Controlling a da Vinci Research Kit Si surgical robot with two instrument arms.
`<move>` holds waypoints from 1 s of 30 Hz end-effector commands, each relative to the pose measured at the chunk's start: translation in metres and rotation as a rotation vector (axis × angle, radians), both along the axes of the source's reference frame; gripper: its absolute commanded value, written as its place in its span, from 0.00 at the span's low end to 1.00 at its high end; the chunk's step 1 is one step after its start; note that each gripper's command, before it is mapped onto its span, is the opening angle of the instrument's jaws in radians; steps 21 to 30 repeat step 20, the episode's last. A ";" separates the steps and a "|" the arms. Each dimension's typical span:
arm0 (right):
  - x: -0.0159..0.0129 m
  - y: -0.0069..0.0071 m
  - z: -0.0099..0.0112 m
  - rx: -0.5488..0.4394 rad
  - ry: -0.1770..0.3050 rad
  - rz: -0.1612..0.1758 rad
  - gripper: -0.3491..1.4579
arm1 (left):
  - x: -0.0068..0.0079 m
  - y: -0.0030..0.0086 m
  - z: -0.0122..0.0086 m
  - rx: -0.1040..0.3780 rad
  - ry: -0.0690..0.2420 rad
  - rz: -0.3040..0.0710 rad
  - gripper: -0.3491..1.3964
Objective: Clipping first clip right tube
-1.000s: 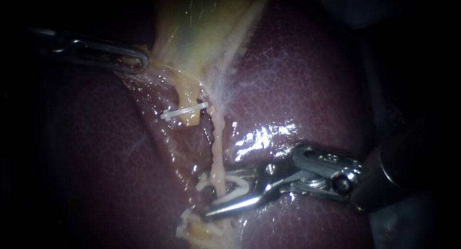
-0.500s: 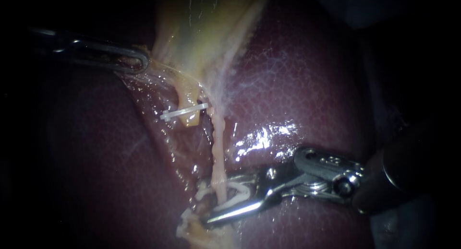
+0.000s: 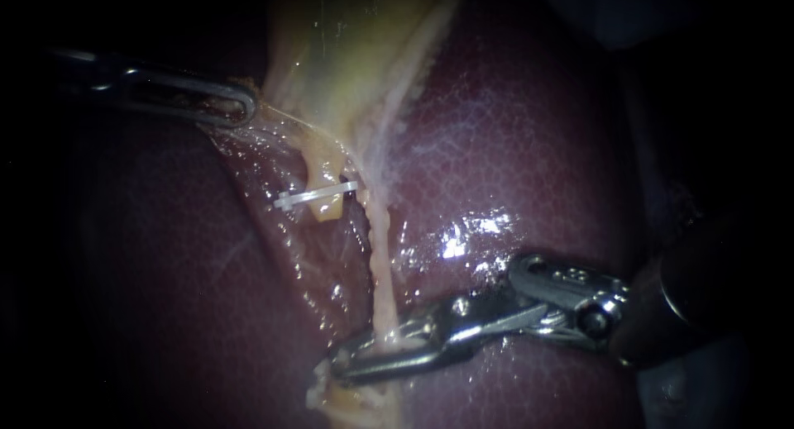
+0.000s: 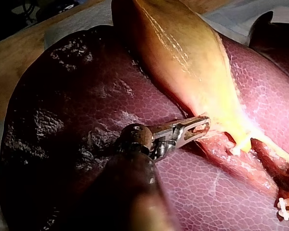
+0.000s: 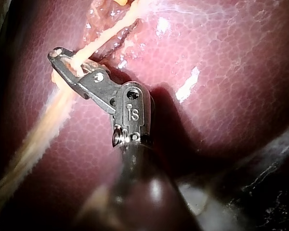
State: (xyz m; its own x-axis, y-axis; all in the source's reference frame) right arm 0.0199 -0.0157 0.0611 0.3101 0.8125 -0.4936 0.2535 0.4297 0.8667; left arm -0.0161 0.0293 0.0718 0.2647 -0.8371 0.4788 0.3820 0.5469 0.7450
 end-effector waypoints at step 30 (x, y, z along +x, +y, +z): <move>-0.0001 0.0002 0.0003 0.005 -0.004 0.004 0.00 | 0.0000 0.0000 0.0000 0.000 0.000 0.000 0.00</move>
